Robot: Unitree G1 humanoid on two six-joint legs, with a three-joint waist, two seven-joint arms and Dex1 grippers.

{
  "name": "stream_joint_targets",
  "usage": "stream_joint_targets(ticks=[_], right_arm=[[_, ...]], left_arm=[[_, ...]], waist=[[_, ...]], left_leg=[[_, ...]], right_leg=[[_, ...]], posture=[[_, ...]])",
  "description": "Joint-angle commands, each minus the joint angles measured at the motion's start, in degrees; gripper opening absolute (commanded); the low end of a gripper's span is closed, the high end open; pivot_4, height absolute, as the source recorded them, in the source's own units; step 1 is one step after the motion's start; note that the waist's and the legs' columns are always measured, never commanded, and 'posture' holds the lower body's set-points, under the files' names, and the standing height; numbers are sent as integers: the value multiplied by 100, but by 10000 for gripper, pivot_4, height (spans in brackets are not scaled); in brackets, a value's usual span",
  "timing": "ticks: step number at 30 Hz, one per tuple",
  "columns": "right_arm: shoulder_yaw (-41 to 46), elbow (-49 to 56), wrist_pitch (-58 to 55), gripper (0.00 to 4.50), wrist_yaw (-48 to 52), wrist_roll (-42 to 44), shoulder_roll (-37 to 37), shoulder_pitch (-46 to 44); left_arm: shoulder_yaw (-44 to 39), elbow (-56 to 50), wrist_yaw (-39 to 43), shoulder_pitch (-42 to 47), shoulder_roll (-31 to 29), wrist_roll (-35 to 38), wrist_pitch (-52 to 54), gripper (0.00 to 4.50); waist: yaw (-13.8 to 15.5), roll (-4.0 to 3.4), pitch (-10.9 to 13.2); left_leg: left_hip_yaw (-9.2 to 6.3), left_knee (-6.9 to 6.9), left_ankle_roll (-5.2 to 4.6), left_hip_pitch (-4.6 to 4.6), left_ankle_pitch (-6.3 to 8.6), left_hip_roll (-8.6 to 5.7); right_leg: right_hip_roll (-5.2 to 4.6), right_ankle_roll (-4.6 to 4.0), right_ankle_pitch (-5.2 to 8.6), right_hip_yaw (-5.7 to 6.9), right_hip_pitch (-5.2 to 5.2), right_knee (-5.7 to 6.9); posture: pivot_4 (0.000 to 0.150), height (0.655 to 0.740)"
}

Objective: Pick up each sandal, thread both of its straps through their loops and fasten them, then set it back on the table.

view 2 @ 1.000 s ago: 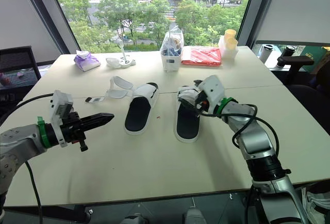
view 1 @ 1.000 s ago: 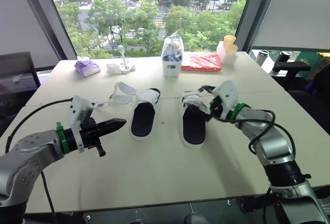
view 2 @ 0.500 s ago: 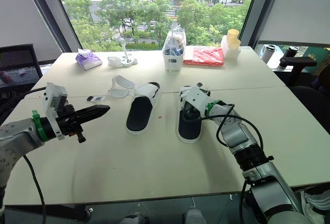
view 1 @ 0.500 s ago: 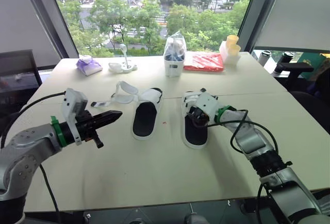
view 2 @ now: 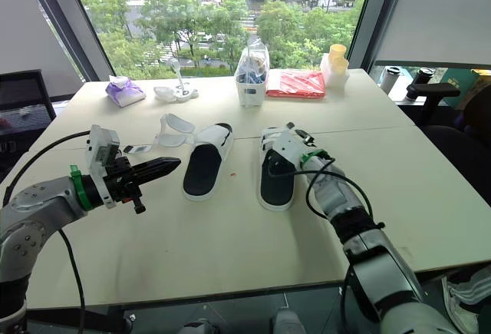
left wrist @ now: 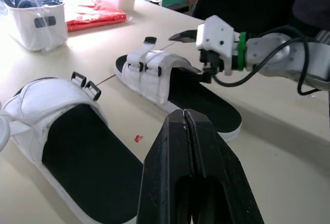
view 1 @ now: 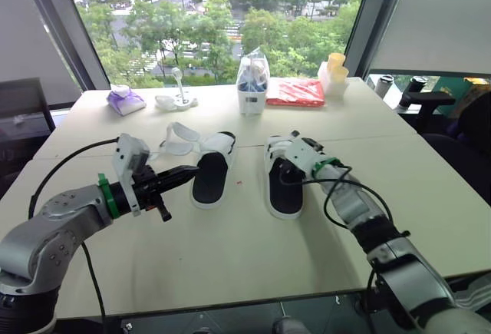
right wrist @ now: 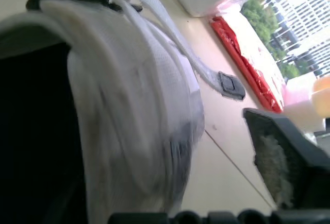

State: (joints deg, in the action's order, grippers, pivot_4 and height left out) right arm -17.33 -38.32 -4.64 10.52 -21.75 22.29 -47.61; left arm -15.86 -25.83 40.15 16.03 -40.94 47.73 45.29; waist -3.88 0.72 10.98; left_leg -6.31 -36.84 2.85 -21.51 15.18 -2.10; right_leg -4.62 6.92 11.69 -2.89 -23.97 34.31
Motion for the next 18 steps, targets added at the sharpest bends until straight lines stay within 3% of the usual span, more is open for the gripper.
stream_joint_targets(ticks=[1, 4, 8, 15, 18], right_arm=[[3, -725, 598, 14293, -342, -108, -124, -385], [44, -1114, 839, 161, -483, -117, -184, -602], [332, -1154, 856, 161, -650, 32, -40, -686], [779, -717, 815, 161, -1009, -19, 858, -399], [794, -1052, 723, 161, -1195, -129, 1073, -429]], left_arm=[[-91, -121, -40, 39, 11, 4, -180, 0], [-74, -83, -41, 39, 22, -33, -260, 0], [-27, -28, -27, 28, 47, -110, -367, 0], [31, -13, -12, -2, 117, -90, -429, 0], [136, 53, 20, 34, 163, -131, -471, 0]], waist=[[0, 1, 1], [-8, 2, 1], [-8, 0, 2], [111, -4, 6], [86, -3, 6]], left_leg=[[0, 0, 0, -1, 0, 0], [2, 1, 1, -4, 1, -1], [-3, 4, 1, -1, 0, -1], [-2, 4, 1, -11, 0, -5], [0, 12, 1, -8, 0, -4]], right_leg=[[-1, 1, 0, 0, 0, 0], [-3, 1, 0, 0, 0, -6], [0, 1, 0, 1, -1, -2], [-3, 3, 2, 0, -3, -9], [-3, 3, 2, 0, -5, -9]], posture=[[1500, 7400], [1500, 7400], [1500, 7400], [1500, 7400], [1500, 7400]])
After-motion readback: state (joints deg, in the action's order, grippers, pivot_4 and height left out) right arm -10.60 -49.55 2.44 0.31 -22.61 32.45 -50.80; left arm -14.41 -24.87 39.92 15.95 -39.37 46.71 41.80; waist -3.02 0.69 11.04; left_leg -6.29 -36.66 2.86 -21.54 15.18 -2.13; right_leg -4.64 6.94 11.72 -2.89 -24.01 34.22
